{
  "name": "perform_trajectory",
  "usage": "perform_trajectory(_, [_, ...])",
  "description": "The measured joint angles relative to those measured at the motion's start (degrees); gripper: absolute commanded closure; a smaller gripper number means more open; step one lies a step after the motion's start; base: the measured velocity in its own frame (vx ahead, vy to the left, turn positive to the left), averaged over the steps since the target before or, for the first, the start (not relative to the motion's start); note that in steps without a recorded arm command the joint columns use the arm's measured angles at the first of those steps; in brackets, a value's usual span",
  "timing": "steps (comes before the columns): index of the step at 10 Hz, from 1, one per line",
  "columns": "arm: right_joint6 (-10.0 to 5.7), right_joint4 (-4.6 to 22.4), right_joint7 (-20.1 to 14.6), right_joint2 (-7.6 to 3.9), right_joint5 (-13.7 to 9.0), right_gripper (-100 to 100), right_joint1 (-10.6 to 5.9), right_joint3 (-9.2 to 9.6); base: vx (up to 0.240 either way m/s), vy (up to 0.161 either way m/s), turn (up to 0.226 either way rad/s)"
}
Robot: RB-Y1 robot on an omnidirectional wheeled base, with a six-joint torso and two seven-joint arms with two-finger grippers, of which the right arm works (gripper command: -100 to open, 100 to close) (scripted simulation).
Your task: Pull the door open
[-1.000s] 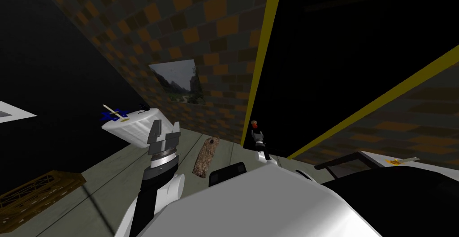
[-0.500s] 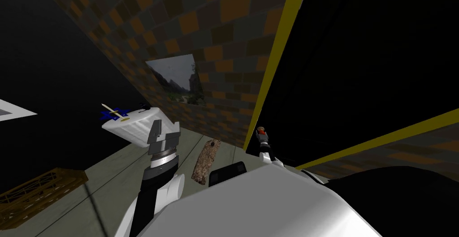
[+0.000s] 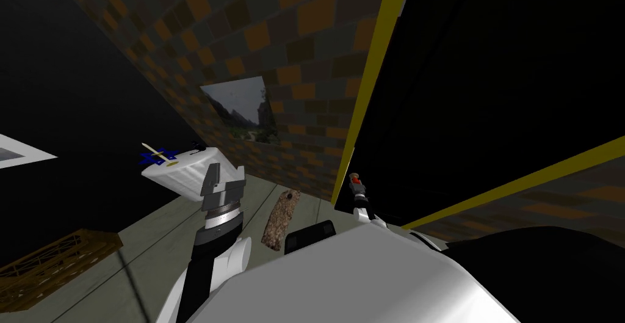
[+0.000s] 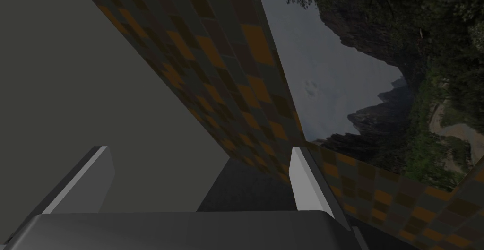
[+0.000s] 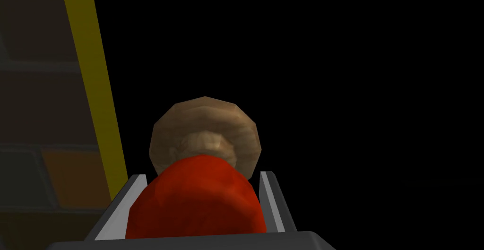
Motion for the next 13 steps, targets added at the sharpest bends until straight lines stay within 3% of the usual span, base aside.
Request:
perform_trajectory(3, [-0.20,-0.39,-0.96,-0.77,0.40,100,0.10,0.91,-0.181,-0.009,0.074])
perform_trajectory(7, [-0.04,-1.24,-3.21,-1.69,1.59,100,1.01,3.85,-0.206,-0.012,0.074])
perform_trajectory(11, [-0.20,-2.62,-5.91,-3.31,2.76,100,1.95,6.69,-0.182,-0.009,0.058])
perform_trajectory(13, [-0.15,-2.84,-6.42,-3.62,3.05,100,2.36,7.39,-0.181,-0.017,0.091])
